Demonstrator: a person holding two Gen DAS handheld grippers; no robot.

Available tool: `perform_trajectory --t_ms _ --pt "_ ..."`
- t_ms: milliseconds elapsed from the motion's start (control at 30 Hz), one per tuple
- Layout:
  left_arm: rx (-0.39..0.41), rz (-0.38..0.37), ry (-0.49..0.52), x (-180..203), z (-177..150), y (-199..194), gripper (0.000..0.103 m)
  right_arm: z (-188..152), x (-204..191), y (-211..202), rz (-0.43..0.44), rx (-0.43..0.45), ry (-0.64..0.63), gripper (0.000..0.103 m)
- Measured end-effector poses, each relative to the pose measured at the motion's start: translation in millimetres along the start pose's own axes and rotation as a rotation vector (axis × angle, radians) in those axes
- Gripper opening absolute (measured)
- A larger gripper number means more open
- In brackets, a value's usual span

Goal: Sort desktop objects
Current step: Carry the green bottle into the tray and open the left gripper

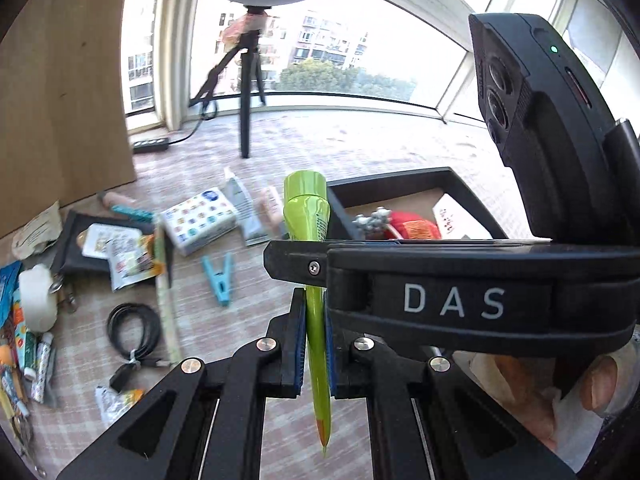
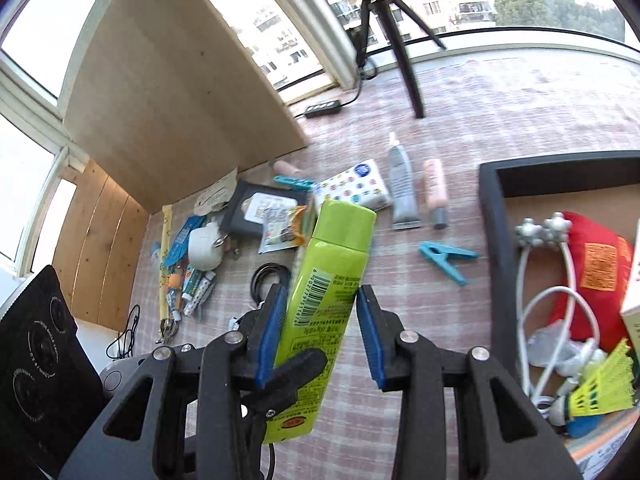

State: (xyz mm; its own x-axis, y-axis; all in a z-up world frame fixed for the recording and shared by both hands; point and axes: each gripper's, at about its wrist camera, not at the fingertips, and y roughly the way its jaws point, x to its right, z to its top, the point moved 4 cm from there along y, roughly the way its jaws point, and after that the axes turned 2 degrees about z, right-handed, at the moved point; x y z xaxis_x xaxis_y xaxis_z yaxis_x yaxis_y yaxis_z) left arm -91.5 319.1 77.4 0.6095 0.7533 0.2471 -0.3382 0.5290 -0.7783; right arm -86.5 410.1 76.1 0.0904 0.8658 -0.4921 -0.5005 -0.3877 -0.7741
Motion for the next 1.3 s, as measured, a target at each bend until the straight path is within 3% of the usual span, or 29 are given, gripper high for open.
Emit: perform_trajectory --t_ms 167,367,400,433,467,500,667,933,1200,1300 --pt "-0.006 -0.060 0.112 64 35 25 0.007 19 57 -50 -0.076 0.089 0.075 0.035" --pt "-0.022 -0.076 0.201 128 79 57 0.009 50 109 -96 -0.179 0.155 0.105 0.035" --pt "-0.034 -0.062 0.207 135 86 63 0.013 54 118 -105 -0.206 0.174 0.119 0.035" --pt "-0.042 -0.045 0.209 140 92 67 0.032 57 125 -114 -0.231 0.191 0.131 0.038" --pt "-0.030 -0.038 0.203 142 98 68 0.043 61 131 -122 -0.246 0.207 0.139 0.039" --pt "-0.010 -0.045 0.200 143 102 66 0.042 63 136 -129 -0.253 0.222 0.147 0.041" --pt "0.004 -0.045 0.177 134 109 63 0.041 64 148 -147 -0.262 0.260 0.173 0.044" --pt "-0.007 -0.009 0.134 100 89 48 0.040 55 130 -133 -0.248 0.232 0.124 0.044" --pt "-0.020 0.069 0.031 41 51 21 0.040 37 89 -98 -0.212 0.169 0.023 0.044" --pt "-0.019 0.144 0.005 10 30 8 0.040 27 71 -82 -0.209 0.143 -0.028 0.044"
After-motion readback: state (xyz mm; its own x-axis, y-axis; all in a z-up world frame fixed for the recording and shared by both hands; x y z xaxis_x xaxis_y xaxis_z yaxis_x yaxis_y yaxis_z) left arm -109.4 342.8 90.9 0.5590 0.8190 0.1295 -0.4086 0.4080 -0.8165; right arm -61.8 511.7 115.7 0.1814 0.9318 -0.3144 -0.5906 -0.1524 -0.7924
